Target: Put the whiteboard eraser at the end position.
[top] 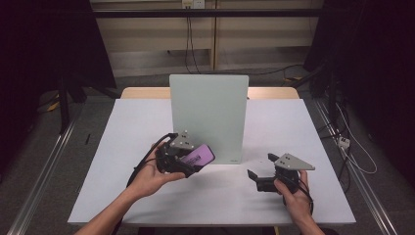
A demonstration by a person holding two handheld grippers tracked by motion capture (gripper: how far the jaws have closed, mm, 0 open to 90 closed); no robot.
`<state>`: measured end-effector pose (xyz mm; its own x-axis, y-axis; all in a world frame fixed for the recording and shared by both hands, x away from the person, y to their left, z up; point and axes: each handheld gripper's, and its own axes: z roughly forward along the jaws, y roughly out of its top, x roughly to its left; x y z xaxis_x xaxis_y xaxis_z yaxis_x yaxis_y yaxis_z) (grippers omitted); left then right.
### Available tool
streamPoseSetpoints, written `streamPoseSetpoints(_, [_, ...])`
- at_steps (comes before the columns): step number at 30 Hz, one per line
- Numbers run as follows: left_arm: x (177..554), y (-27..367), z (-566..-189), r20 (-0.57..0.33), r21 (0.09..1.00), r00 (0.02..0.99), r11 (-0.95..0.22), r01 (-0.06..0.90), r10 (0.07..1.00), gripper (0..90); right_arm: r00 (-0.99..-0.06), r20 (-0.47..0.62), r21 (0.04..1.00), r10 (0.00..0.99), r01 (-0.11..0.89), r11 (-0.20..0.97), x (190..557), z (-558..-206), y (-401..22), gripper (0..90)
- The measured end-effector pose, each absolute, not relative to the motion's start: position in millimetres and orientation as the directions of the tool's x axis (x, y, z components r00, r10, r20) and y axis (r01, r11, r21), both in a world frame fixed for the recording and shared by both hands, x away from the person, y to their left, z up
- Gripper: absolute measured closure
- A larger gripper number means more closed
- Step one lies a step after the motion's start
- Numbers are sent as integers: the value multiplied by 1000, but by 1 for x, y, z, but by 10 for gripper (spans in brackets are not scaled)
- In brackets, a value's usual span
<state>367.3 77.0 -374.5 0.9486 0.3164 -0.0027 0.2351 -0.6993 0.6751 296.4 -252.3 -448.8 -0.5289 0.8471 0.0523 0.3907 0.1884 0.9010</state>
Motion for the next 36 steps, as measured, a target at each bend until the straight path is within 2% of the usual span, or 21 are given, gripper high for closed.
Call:
streamPoseSetpoints(3, [364,71,-380,8,660,949,-715,231,314,411,-529,47,901,847,388,192,297,-449,-252,42])
streamPoseSetpoints(14, [358,60,-391,-54,627,964,-743,235,259,411,-530,39,903,847,382,198,296,-448,-251,42])
streamPoseSetpoints(26, [360,49,-410,-155,575,957,-765,290,246,410,-531,34,903,847,380,202,296,-447,-250,42])
streamPoseSetpoints(32, [352,38,-418,-140,555,964,-789,264,224,410,-532,32,902,846,379,204,296,-447,-250,42])
streamPoseSetpoints(36, [353,37,-422,-155,557,959,-780,284,238,409,-535,29,903,844,376,207,295,-447,-249,42])
